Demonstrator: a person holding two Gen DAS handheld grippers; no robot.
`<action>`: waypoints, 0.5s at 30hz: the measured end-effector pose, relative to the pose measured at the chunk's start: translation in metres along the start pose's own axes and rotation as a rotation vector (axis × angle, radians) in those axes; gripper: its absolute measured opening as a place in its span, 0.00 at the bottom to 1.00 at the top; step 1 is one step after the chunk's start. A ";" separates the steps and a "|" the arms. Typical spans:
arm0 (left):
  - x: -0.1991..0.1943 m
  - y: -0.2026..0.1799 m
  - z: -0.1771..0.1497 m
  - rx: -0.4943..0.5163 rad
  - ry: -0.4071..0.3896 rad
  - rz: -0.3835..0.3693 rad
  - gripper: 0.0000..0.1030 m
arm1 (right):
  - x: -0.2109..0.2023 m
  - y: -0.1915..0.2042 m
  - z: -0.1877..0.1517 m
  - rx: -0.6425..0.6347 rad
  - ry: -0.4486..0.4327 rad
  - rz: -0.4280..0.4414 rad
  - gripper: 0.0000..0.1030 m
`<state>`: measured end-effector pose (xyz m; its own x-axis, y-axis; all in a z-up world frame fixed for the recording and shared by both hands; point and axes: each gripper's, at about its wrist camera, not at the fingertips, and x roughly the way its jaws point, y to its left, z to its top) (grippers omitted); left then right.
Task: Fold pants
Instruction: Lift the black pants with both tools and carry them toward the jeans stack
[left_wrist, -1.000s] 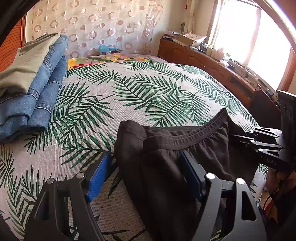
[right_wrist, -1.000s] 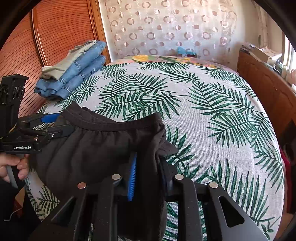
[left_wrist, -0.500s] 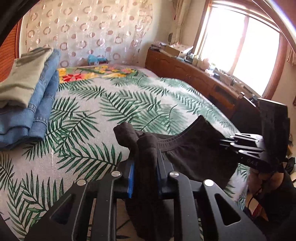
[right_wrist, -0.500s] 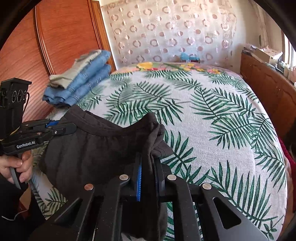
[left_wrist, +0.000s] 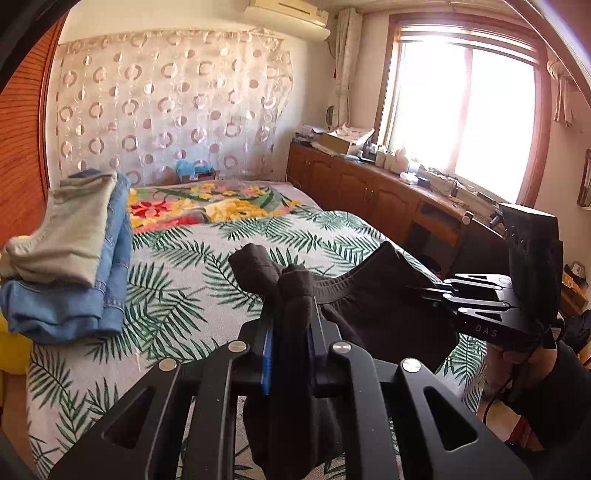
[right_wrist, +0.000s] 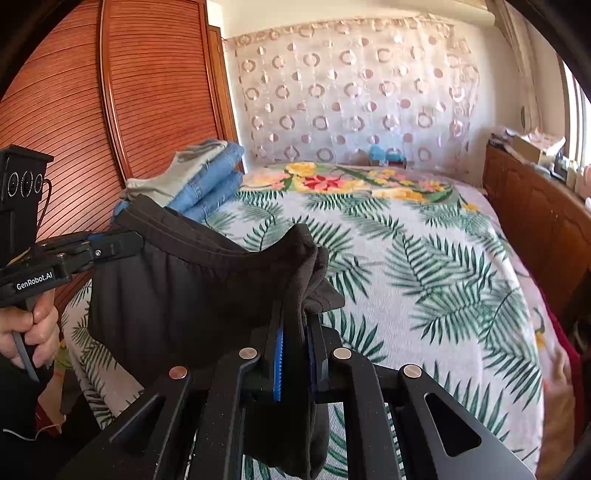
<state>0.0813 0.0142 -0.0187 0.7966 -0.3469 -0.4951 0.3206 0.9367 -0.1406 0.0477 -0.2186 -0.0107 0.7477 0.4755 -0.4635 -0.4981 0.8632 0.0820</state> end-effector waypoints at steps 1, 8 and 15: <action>-0.002 0.001 0.003 0.003 -0.008 0.005 0.14 | -0.002 0.000 0.003 -0.004 -0.007 0.001 0.09; -0.009 0.009 0.014 0.014 -0.045 0.029 0.14 | -0.013 0.006 0.026 -0.055 -0.050 0.007 0.10; -0.004 0.030 0.018 0.000 -0.049 0.061 0.14 | 0.007 0.007 0.035 -0.100 -0.041 0.025 0.10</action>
<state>0.0971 0.0429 -0.0061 0.8388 -0.2915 -0.4599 0.2709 0.9561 -0.1120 0.0651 -0.2035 0.0176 0.7509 0.5047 -0.4260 -0.5564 0.8309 0.0036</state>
